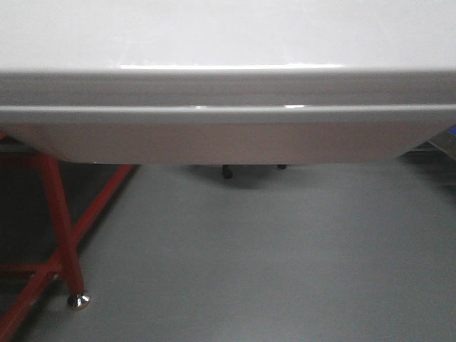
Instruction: Grab white bin and place on right shelf
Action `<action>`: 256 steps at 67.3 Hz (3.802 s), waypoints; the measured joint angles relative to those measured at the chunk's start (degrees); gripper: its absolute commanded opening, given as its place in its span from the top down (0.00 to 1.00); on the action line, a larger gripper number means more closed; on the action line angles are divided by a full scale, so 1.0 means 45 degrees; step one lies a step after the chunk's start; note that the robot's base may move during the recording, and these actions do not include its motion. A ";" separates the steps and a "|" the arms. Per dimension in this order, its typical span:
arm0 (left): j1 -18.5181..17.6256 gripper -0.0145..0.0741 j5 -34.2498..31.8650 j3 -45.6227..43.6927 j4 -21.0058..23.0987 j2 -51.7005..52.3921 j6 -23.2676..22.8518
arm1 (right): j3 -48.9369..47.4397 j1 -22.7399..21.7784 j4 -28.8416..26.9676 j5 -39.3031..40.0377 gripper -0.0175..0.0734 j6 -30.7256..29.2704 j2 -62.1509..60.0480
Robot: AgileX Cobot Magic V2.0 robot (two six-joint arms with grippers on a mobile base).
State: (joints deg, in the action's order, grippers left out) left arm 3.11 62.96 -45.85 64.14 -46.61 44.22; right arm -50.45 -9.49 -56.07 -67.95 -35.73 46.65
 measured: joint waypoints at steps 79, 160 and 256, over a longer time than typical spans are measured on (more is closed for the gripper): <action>0.0000 0.60 -0.0027 0.0000 0.0000 0.0000 0.0000 | 0.0000 0.0000 0.0000 0.0000 0.43 0.0000 0.0000; 0.0000 0.60 -0.0027 0.0000 0.0000 0.0000 0.0000 | 0.0000 0.0000 -0.0027 0.0000 0.43 0.0000 0.0000; 0.0000 0.60 -0.0033 0.0000 0.0028 0.0000 0.0000 | 0.0000 0.0000 -0.0027 0.0000 0.43 0.0000 0.0000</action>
State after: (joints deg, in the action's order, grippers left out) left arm 3.11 62.81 -45.85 64.27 -46.61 44.22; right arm -50.45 -9.49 -56.19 -67.95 -35.73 46.65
